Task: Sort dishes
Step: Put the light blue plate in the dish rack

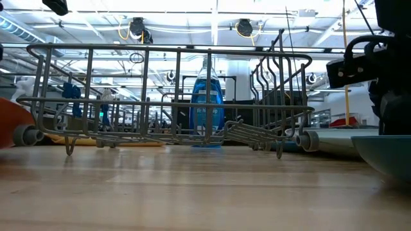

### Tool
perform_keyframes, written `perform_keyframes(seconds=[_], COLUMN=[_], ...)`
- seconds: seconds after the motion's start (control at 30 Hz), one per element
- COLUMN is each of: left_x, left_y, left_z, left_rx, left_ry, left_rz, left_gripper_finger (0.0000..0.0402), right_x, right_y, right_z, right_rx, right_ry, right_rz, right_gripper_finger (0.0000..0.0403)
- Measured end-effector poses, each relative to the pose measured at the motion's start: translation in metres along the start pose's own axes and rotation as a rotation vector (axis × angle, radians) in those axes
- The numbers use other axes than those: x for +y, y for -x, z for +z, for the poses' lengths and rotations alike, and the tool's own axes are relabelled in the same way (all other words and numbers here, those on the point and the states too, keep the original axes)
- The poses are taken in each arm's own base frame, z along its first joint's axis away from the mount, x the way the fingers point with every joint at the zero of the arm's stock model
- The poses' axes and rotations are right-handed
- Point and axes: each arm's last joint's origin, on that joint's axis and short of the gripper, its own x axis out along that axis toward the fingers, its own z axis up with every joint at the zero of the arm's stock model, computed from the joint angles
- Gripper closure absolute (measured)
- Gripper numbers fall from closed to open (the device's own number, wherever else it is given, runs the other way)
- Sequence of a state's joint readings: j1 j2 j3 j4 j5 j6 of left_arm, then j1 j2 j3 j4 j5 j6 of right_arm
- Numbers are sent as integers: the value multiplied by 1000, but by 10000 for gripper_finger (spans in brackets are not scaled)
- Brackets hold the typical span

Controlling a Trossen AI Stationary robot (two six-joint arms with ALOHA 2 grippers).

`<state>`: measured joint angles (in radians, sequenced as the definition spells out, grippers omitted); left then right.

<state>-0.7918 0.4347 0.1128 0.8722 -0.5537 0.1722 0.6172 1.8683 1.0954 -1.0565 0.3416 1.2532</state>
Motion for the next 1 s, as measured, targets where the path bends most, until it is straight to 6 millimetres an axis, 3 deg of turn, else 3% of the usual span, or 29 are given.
perform_keyframes(seconds=[0.07, 0.13, 0.33, 0.8, 1.0], left_x=[0, 0, 0, 0, 0], left_y=[0, 0, 0, 0, 0], left_z=[0, 0, 0, -2, -2], left_rx=[0, 0, 0, 21, 22], left_ry=[0, -1, -1, -38, -38], left_rz=[0, 0, 0, -3, -3], left_gripper_finger=[264, 264, 264, 264, 265], right_x=[0, 0, 5, 19, 11], right_y=[1, 2, 17, 85, 119], right_z=[-1, -3, -6, -1, 0], right_rx=[-11, -20, -32, -69, -67], right_ry=[32, 73, 148, 217, 201], right_rz=[-7, -18, -2, 106, 83], right_gripper_finger=[366, 387, 397, 400, 400])
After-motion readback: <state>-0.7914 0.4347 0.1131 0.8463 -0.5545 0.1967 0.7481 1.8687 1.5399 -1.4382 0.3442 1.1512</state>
